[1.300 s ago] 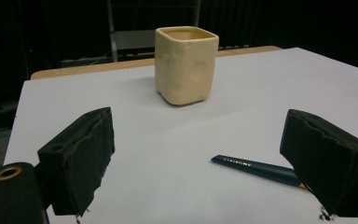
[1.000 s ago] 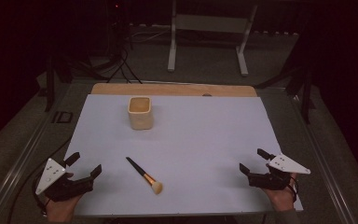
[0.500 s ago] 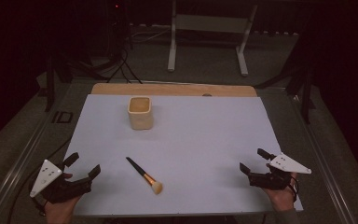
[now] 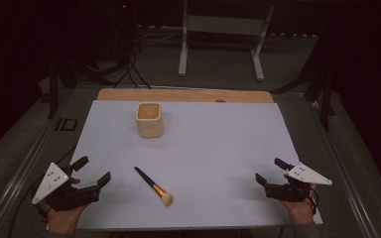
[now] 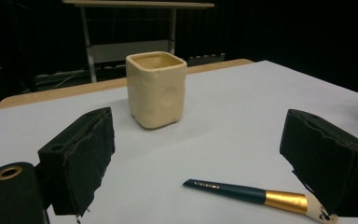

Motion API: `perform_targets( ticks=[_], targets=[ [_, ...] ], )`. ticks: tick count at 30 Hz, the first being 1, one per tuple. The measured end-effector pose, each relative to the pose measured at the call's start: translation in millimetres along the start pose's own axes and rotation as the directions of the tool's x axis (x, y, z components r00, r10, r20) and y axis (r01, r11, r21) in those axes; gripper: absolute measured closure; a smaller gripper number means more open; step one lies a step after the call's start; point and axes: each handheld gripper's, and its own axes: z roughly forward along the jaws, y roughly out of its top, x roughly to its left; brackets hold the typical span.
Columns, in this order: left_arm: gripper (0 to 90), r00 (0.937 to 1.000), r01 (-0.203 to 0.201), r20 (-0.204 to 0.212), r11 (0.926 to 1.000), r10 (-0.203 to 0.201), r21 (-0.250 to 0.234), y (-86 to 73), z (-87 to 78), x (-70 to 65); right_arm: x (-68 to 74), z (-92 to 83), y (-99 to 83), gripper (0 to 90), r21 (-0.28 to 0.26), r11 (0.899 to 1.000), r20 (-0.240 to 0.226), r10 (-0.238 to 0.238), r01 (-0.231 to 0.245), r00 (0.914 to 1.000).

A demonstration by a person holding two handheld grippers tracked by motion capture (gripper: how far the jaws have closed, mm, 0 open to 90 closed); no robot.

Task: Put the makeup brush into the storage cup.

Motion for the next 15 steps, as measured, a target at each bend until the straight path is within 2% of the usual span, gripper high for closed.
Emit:
perform_targets(
  ticks=[15],
  targets=[
    [11.3,0.9953,-0.056,0.079,0.9984,0.056,-0.008,30.0,26.7,-7.8,-0.3,0.2,-0.2,9.4,0.007,1.000,-0.002,-0.001,0.001,1.0000]
  ],
)
